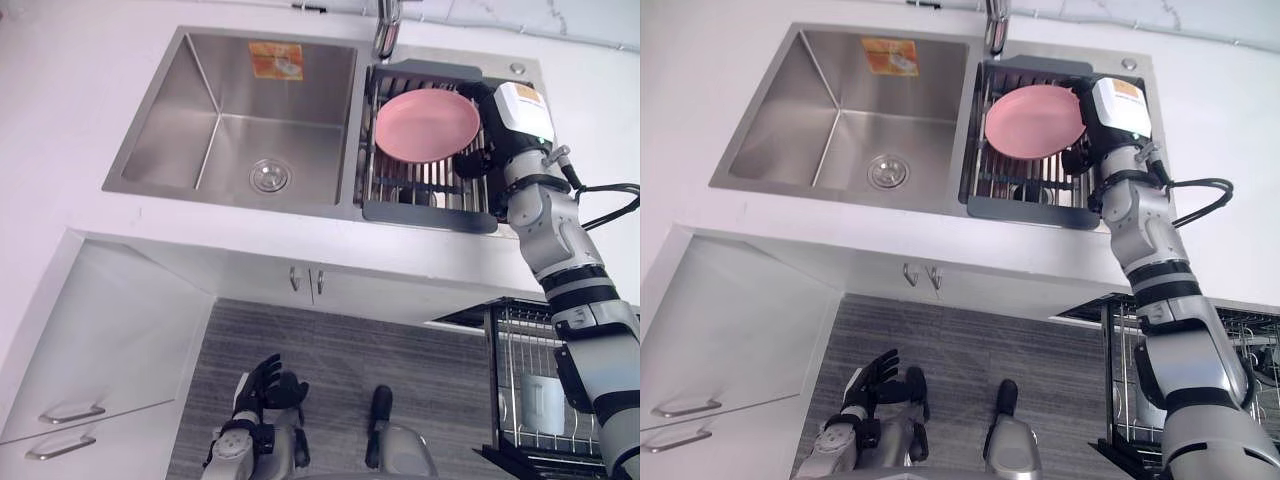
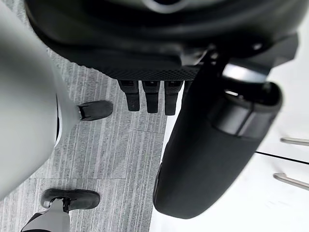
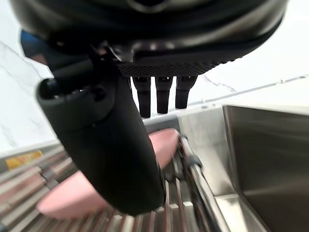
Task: Walk over to the sink, pick up the cup, carry it to the dishwasher, place the cup inside the dishwasher, then close the dishwasher door
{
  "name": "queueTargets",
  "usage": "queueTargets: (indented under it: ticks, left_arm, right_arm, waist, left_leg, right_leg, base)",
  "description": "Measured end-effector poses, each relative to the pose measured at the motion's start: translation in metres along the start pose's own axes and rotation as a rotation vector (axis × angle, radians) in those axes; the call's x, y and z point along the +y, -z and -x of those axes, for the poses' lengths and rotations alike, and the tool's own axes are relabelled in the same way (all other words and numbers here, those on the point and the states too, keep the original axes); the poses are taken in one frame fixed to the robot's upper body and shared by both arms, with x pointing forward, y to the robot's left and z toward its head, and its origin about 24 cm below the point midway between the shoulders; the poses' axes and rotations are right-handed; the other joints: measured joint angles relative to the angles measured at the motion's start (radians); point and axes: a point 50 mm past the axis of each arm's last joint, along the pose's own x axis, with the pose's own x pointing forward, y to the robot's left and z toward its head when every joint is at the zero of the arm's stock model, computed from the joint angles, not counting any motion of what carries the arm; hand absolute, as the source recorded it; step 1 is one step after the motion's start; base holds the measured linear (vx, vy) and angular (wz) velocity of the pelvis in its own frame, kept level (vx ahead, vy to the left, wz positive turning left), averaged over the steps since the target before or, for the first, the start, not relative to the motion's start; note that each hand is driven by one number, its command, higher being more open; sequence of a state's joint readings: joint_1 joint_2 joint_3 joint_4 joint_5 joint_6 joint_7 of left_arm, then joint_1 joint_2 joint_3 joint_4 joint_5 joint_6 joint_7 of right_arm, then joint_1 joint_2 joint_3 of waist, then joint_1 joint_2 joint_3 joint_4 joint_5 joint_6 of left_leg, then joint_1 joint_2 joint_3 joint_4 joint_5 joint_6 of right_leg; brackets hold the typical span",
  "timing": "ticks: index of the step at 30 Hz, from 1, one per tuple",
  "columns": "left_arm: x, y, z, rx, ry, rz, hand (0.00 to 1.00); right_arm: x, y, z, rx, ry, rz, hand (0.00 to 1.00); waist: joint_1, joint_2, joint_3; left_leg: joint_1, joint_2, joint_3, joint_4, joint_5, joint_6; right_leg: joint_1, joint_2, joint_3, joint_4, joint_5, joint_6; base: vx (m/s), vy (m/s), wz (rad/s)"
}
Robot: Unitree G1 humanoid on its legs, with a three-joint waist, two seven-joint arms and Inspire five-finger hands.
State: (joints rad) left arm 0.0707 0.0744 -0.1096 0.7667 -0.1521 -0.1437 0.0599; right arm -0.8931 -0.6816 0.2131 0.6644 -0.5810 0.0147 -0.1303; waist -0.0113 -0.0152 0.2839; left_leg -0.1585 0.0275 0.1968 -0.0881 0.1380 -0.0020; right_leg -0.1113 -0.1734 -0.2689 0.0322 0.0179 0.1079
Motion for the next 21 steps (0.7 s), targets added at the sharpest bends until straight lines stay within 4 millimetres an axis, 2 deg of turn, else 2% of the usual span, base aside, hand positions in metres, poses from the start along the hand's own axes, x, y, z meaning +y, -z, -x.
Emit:
queueTargets:
  ticks: [3, 7, 8, 16, 19, 21]
  left_arm:
    - [0.0, -0.006, -0.003, -0.015, -0.007, 0.014, 0.9]
    - [-0.004, -0.013, -0.005, -0.04, 0.003, 0.025, 0.9]
    - [-0.004, -0.014, -0.005, -0.043, 0.003, 0.025, 0.9]
    - [-0.008, -0.025, -0.01, -0.078, 0.017, 0.021, 0.9]
    - [-0.008, -0.024, -0.01, -0.075, 0.018, 0.02, 0.9]
    - [-0.008, -0.024, -0.009, -0.072, 0.017, 0.017, 0.9]
  right_arm:
    - [-0.016, 0.003, -0.004, 0.004, 0.067, 0.014, 0.3]
    - [-0.044, -0.009, -0.013, -0.026, 0.201, -0.051, 0.3]
    - [-0.046, -0.007, -0.013, -0.021, 0.208, -0.059, 0.3]
    - [-0.041, -0.001, -0.002, -0.028, 0.216, -0.111, 0.3]
    - [-0.036, 0.002, 0.015, -0.048, 0.248, -0.143, 0.3]
    - [-0.031, -0.005, 0.03, -0.099, 0.263, -0.172, 0.3]
  waist:
    - [0.011, 0.001, 0.02]
    - [0.024, 0.015, 0.03]
    - [0.024, 0.015, 0.03]
    - [0.025, 0.028, 0.038]
    - [0.025, 0.028, 0.038]
    - [0.022, 0.028, 0.038]
  left_leg:
    - [-0.018, 0.008, -0.015, 0.0, 0.009, -0.005]
    - [-0.036, 0.01, -0.041, 0.0, 0.02, -0.005]
    - [-0.038, 0.011, -0.044, 0.0, 0.02, -0.006]
    - [-0.04, 0.012, -0.054, 0.0, 0.024, -0.006]
    - [-0.034, 0.018, -0.054, 0.0, 0.024, -0.007]
    - [-0.019, 0.019, -0.045, 0.0, 0.023, -0.009]
  right_leg:
    - [-0.01, 0.008, -0.015, 0.0, 0.002, -0.004]
    - [-0.014, 0.015, -0.04, 0.0, -0.002, -0.011]
    - [-0.014, 0.016, -0.044, 0.0, -0.003, -0.012]
    - [-0.013, 0.016, -0.052, 0.008, -0.008, -0.018]
    - [-0.012, 0.016, -0.051, 0.019, -0.013, -0.025]
    - [-0.004, 0.016, -0.032, 0.02, -0.014, -0.025]
  base:
    - [-0.03, -0.022, 0.15]
    - [0.01, -0.014, 0.16]
    - [0.03, -0.017, 0.18]
    - [0.0, 0.002, 0.03]
    - [0.02, -0.005, 0.0]
    - [0.04, 0.012, -0.1]
